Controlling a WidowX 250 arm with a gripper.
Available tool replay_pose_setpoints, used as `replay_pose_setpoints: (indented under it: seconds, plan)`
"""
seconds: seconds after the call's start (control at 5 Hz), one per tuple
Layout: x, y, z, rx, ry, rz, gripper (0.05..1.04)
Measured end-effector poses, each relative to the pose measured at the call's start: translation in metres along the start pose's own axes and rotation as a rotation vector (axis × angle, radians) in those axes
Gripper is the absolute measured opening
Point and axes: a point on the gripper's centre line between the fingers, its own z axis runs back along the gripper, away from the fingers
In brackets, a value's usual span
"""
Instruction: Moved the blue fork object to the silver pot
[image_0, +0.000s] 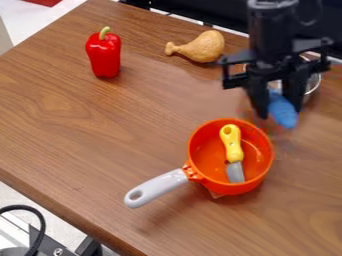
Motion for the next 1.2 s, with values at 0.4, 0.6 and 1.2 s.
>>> replay_pose_setpoints:
  seconds: [0.4, 0.6, 1.2]
  plan:
    - [0.008, -0.021, 0.000, -0.034, -0.048, 0.063, 0.401]
    - [0.014, -0.035, -0.009, -0.025, -0.065, 0.084, 0.401]
    - [0.033, -0.061, -0.019, -0.045, -0.106, 0.164, 0.401]
